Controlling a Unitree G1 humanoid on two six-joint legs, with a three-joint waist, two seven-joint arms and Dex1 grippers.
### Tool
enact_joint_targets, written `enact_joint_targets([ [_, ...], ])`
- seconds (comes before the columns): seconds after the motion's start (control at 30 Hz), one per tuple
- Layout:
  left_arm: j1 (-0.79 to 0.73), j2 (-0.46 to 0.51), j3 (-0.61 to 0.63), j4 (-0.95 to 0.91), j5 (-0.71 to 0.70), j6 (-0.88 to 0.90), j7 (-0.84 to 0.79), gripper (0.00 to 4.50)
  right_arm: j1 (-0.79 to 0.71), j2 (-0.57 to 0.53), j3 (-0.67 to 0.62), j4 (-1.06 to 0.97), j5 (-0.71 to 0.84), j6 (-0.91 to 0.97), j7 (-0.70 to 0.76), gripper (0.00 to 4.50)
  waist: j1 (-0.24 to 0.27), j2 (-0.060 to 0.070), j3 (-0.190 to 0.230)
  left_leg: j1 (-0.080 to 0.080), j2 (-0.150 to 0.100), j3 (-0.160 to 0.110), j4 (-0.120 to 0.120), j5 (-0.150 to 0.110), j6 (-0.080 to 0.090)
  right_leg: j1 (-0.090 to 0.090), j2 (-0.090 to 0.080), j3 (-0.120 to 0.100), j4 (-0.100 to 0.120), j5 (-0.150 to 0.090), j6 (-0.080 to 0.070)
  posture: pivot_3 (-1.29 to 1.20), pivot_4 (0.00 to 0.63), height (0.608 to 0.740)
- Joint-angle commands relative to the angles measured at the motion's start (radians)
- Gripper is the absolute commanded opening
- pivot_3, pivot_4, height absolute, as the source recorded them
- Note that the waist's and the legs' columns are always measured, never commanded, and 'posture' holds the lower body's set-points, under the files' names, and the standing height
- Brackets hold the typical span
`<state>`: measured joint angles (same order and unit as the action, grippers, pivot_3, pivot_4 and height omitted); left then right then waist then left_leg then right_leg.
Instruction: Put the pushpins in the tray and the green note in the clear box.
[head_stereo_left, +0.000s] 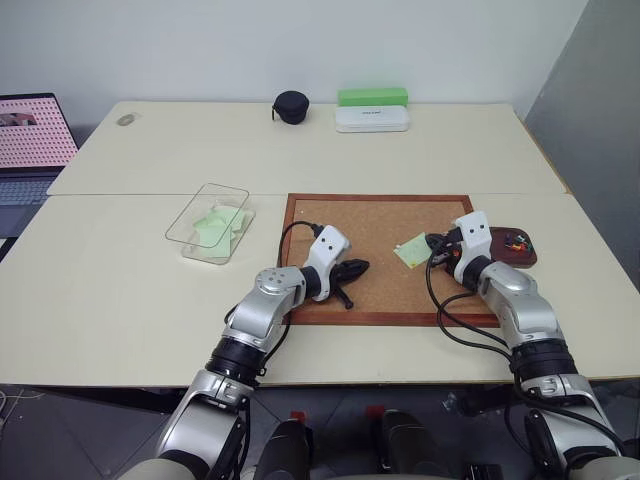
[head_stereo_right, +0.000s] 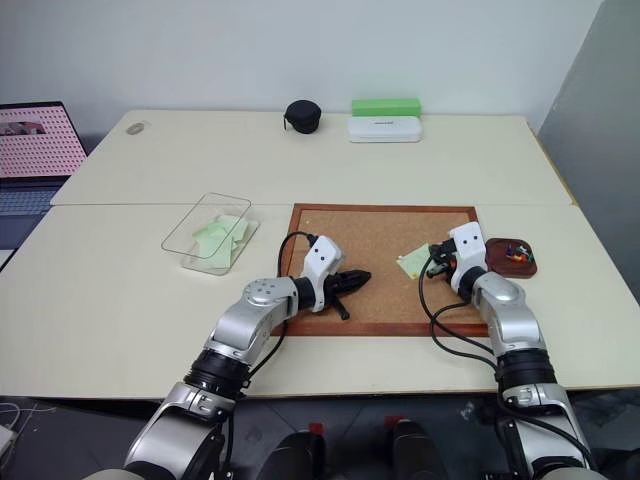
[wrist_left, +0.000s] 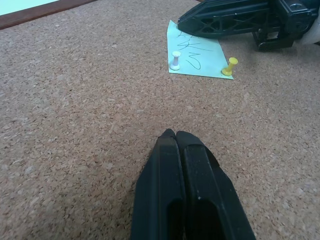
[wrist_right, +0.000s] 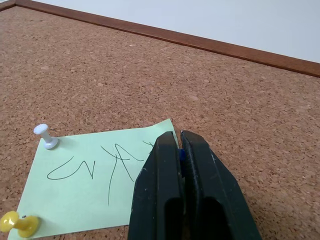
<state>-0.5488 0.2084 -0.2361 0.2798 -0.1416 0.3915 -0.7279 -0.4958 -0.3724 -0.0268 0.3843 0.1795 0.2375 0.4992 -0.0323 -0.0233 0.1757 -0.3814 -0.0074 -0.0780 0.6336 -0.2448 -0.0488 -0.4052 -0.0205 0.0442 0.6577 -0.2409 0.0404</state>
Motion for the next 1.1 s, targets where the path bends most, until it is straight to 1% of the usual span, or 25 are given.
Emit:
enact_joint_targets([
  [0.03,0.019,0.0,-0.018,-0.004,0.011,0.047,-0.001,0.0,0.012,-0.003,-0.014,-0.084,0.013,-0.024,0.023,0.02,0.0,0.0,0.0,0.0,0.0,0.0,0.0,0.0,0.0,0.0,0.0,0.0,0.0,0.0,0.0,0.0,0.15,0.74],
  [0.27,0.022,0.006,-0.04,-0.007,0.022,0.102,-0.016,0.0,0.033,-0.016,-0.028,-0.152,0.021,-0.046,0.025,0.02,0.0,0.0,0.0,0.0,0.0,0.0,0.0,0.0,0.0,0.0,0.0,0.0,0.0,0.0,0.0,0.0,0.15,0.74],
  [0.73,0.035,0.012,-0.059,-0.002,0.036,0.112,-0.011,0.0,0.073,-0.025,-0.073,-0.312,0.057,0.018,-0.011,0.02,0.001,0.0,-0.001,0.0,0.0,0.0,0.0,0.0,0.0,0.0,0.0,0.0,0.0,-0.001,0.002,0.0,0.15,0.74],
  [0.8,0.037,0.013,-0.06,-0.004,0.037,0.112,-0.011,0.0,0.082,-0.033,-0.092,-0.327,0.046,0.028,-0.04,0.02,0.001,0.001,-0.001,0.0,0.0,0.0,0.0,0.0,0.0,0.0,0.0,0.0,0.0,-0.001,0.002,0.0,0.15,0.74],
  [1.0,0.041,0.013,-0.06,-0.01,0.037,0.114,-0.01,0.0,0.103,-0.076,-0.178,-0.305,-0.05,0.094,-0.24,0.02,0.001,0.001,-0.001,0.0,0.0,0.0,0.0,0.0,0.0,0.0,0.0,0.0,0.0,-0.001,0.002,0.0,0.15,0.74],
  [1.1,0.042,0.012,-0.061,-0.007,0.038,0.112,-0.01,0.0,0.12,-0.094,-0.223,-0.289,-0.058,0.115,-0.28,0.02,0.002,0.001,-0.001,0.0,0.0,0.0,0.0,0.0,0.0,0.0,0.0,0.0,0.0,-0.001,0.002,0.0,0.15,0.74],
])
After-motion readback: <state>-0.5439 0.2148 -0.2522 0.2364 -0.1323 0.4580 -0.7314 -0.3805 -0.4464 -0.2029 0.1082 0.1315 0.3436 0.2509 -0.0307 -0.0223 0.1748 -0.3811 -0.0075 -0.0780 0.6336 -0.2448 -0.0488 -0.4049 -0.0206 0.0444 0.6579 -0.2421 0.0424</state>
